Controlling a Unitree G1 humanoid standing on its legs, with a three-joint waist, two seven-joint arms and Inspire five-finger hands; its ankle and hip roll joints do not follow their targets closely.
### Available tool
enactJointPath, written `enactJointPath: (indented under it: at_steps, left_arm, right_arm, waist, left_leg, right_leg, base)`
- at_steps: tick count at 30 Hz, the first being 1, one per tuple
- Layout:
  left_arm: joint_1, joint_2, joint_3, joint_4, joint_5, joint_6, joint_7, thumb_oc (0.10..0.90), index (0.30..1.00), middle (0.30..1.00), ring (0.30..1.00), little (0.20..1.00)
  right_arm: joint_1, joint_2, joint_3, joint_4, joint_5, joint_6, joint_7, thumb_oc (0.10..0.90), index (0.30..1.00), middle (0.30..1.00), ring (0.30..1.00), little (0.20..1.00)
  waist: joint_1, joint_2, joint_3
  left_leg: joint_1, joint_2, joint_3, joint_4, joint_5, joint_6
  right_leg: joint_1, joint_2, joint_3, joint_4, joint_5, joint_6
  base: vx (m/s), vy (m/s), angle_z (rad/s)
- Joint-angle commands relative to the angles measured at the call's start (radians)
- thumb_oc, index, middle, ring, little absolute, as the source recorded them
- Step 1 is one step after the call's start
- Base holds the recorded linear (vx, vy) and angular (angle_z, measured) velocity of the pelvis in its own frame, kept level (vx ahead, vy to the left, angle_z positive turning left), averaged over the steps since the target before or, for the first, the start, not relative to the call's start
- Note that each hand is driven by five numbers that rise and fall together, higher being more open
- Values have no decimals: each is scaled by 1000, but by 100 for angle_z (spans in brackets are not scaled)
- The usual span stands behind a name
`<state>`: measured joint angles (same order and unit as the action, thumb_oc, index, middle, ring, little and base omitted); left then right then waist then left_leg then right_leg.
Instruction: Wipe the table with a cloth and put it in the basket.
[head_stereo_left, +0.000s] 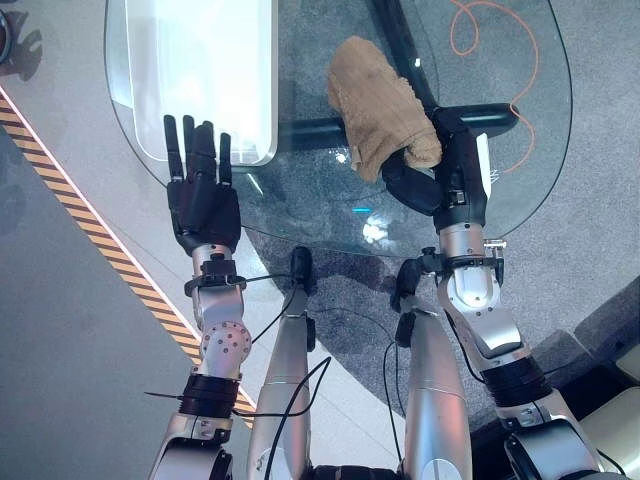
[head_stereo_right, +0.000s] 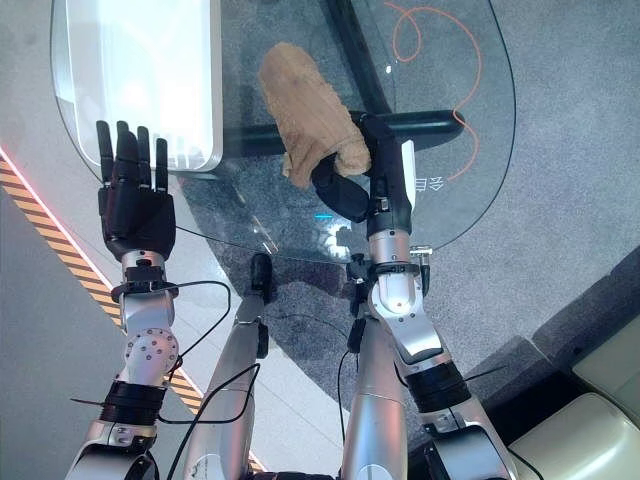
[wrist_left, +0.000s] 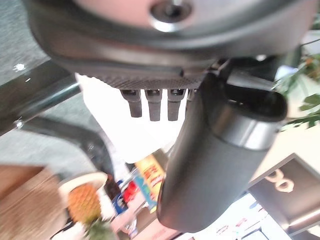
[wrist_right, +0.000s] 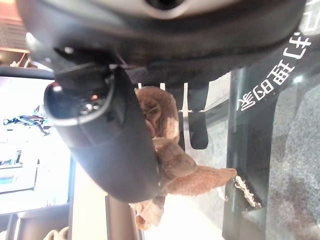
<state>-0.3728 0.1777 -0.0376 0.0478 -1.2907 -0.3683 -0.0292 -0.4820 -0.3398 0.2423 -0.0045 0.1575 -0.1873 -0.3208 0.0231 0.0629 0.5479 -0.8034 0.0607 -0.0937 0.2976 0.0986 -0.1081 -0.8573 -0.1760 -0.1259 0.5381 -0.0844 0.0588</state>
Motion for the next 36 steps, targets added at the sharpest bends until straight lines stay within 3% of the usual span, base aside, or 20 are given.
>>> enactJointPath:
  at_steps: [1,4,16,36]
  left_arm:
    - [-44,82,19,-153,62,12,-70,800,900,900,900,900]
    - [-75,95,-11,-146,69,47,-63,800,900,900,900,900]
    - [-186,87,-72,-109,80,78,-70,800,900,900,900,900]
    - [-360,62,-120,-29,128,59,-35,800,900,900,900,900]
  right_arm:
    - [-87,24,-42,-306,-1,-227,42,100,300,300,300,200]
    - [-101,14,-36,-318,12,-237,54,100,300,300,300,200]
    - [-163,12,-5,-292,22,-232,48,100,300,300,300,200]
    - [-258,39,44,-269,48,-193,78,100,300,300,300,200]
  waist:
    - [1,-19,-28]
    - [-6,-22,-28]
    - [-24,-36,-28]
    - [-47,-45,-28]
  left_leg:
    - [27,-88,102,38,-67,113]
    - [25,-86,103,41,-66,113]
    - [36,-80,111,29,-61,107]
    - [50,-80,116,17,-59,98]
  right_leg:
    - [55,100,3,-110,66,-16]
    - [51,100,5,-107,68,-14]
    - [60,111,19,-118,74,-12]
    - [74,121,37,-136,73,-14]
  base:
    - [0,0,0]
    - [0,0,0]
    - [0,0,0]
    - [-1,1,-1]
